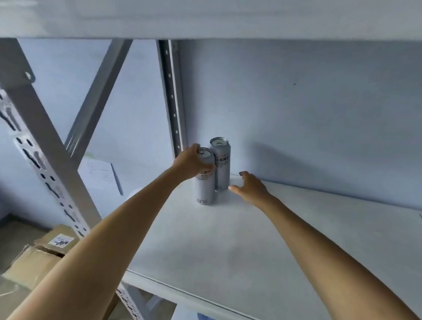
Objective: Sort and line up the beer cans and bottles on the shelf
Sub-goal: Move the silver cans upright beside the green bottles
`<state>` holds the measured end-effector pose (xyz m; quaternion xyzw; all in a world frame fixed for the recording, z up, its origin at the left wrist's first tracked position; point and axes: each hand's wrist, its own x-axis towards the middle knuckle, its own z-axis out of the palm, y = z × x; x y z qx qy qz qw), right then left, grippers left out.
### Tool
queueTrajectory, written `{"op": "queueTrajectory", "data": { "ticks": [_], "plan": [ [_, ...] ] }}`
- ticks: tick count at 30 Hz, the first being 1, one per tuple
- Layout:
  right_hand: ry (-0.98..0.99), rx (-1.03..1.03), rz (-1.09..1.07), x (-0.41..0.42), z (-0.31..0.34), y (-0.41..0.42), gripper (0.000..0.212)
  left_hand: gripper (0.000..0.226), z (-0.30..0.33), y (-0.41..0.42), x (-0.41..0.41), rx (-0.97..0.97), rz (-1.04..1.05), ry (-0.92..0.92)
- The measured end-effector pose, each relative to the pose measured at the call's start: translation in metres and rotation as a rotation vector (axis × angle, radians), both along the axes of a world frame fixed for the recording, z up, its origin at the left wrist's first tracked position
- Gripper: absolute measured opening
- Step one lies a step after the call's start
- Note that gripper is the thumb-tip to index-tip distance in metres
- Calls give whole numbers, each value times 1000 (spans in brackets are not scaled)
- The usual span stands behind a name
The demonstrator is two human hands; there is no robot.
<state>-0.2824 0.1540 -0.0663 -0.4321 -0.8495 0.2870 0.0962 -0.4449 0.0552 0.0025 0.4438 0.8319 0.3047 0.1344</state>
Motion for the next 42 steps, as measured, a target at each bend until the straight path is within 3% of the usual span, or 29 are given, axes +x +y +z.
{"op": "queueTrajectory", "data": {
  "ticks": [5,11,18,27,42],
  "plan": [
    [100,-141,-50,-35,-5,15,82,50,-4,-1,-23,88,39,-104],
    [322,-346,-173,-74,-22,29,81,50,-1,-14,-40,112,64,-119],
    [402,-281,-234,-63,-17,14,62,51,4,-27,-38,95,85,-46],
    [436,-245,-215,61,-9,5,59,54,25,-38,30,122,93,13],
    [431,-218,-158,323,30,-39,72,57,49,-59,283,133,-5,-14]
  ]
}}
